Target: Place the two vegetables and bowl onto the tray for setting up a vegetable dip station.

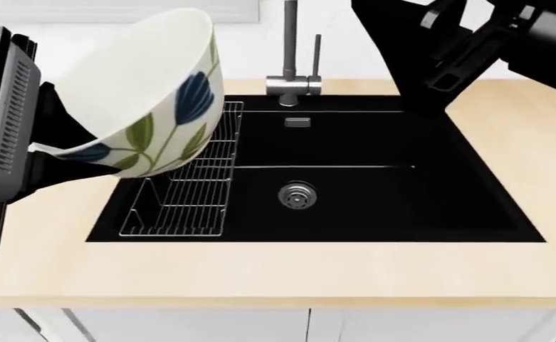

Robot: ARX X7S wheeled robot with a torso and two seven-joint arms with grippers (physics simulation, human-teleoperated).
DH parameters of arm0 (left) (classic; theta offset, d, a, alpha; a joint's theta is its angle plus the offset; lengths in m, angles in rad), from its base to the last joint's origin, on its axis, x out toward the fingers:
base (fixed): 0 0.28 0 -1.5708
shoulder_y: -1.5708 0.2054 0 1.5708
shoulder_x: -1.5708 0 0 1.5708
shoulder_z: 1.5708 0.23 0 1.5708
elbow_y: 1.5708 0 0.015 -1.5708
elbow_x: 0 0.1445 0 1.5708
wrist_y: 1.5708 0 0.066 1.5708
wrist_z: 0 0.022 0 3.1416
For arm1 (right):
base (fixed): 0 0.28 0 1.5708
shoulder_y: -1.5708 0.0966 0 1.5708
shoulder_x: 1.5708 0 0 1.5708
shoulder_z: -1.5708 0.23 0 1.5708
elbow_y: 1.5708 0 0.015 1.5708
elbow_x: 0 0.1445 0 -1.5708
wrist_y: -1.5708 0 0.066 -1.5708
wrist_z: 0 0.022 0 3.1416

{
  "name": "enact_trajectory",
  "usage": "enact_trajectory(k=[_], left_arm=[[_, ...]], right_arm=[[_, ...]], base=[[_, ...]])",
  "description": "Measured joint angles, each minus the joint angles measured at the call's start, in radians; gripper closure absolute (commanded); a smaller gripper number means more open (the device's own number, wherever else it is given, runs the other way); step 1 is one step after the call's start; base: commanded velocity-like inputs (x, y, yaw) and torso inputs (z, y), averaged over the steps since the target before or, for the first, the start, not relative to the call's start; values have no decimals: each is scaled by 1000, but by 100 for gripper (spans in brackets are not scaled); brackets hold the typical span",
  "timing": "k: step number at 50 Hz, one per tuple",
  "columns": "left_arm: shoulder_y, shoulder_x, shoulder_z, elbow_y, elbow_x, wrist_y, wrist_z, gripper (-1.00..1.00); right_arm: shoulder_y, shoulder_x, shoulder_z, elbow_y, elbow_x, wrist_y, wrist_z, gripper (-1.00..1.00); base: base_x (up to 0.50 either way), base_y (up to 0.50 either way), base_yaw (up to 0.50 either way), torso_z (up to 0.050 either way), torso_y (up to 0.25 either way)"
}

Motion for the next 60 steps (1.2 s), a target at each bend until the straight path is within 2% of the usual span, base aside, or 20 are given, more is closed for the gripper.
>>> enact_trajectory(k=[31, 60], left_arm=[[-5, -5, 0, 32, -18, -10, -11, 100], [13, -2, 3, 30, -28, 6, -28, 100]], right_arm=[[-31, 38, 29, -36, 90, -23, 77, -100], [-35, 44, 4, -39, 104, -12, 80, -100]], base=[[-135, -500, 0, 0, 0], [-5, -500, 0, 0, 0]])
